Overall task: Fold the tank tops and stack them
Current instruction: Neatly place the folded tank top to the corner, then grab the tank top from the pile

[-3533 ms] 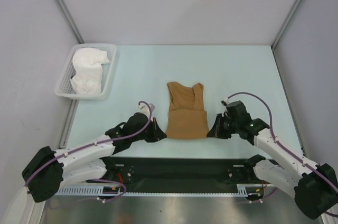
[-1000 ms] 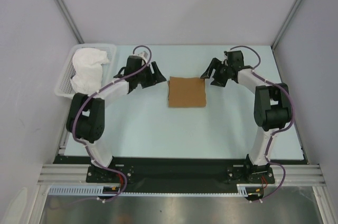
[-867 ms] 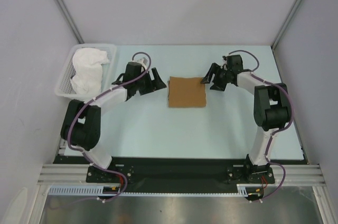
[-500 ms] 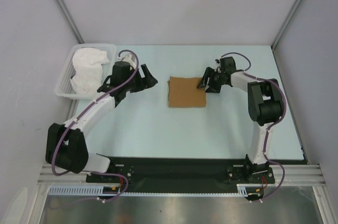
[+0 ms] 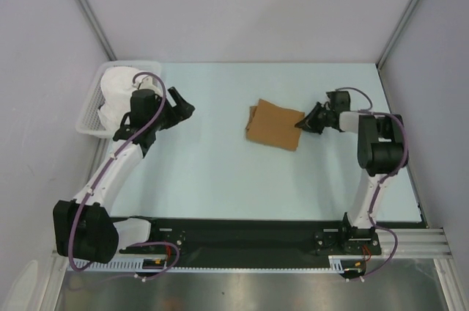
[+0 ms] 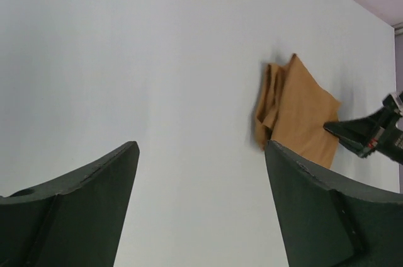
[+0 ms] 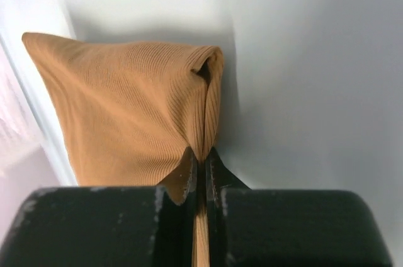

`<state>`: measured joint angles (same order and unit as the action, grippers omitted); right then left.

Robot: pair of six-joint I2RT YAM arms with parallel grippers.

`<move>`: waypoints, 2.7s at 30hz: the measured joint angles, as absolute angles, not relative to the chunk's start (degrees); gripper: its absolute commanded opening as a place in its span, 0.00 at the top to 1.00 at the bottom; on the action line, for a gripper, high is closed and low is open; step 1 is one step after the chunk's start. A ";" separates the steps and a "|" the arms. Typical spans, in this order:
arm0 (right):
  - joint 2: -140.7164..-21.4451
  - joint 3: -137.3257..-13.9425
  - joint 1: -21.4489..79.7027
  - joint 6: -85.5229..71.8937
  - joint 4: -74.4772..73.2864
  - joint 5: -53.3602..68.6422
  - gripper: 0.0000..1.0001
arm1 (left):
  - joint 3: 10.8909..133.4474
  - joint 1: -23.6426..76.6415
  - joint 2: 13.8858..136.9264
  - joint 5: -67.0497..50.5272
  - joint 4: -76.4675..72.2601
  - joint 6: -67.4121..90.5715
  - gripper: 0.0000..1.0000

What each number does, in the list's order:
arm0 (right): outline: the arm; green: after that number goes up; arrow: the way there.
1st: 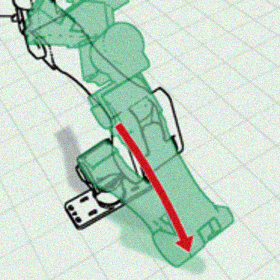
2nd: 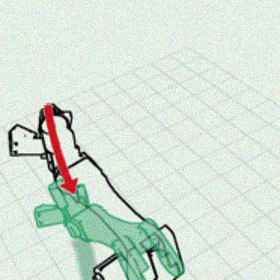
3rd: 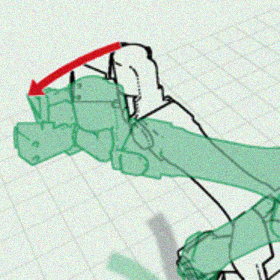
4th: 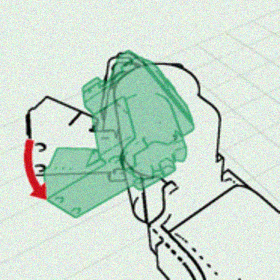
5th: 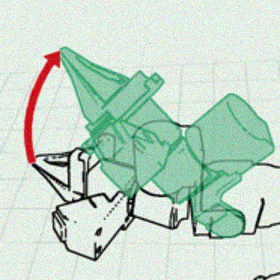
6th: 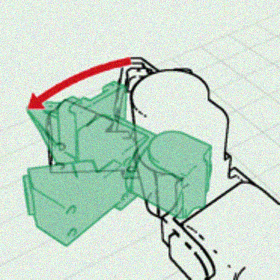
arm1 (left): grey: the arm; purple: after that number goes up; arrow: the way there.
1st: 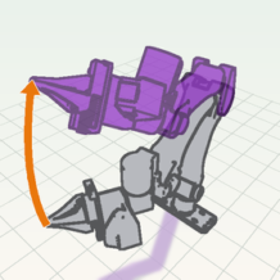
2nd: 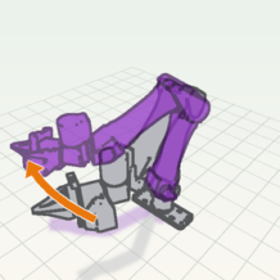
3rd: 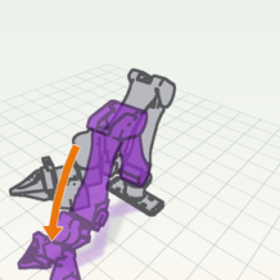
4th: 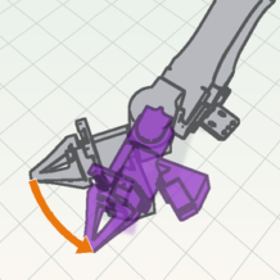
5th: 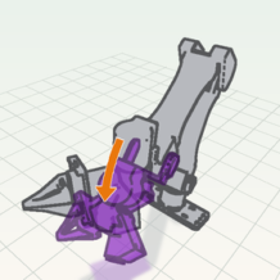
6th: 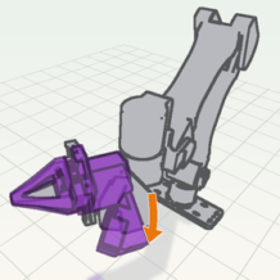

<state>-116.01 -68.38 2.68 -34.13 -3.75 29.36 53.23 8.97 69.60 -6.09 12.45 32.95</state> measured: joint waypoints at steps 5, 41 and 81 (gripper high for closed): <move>-104.29 -53.84 -9.23 -39.07 1.58 26.79 1.00 | 53.23 8.14 69.47 -5.67 12.58 33.50 0.13; -57.08 -40.25 -12.93 -41.52 -12.86 5.96 0.00 | 98.87 -14.72 104.42 16.21 32.49 38.98 0.04; -55.07 -35.86 -4.45 -40.25 -3.62 10.48 0.00 | 110.69 -18.81 135.52 5.37 21.04 44.62 1.00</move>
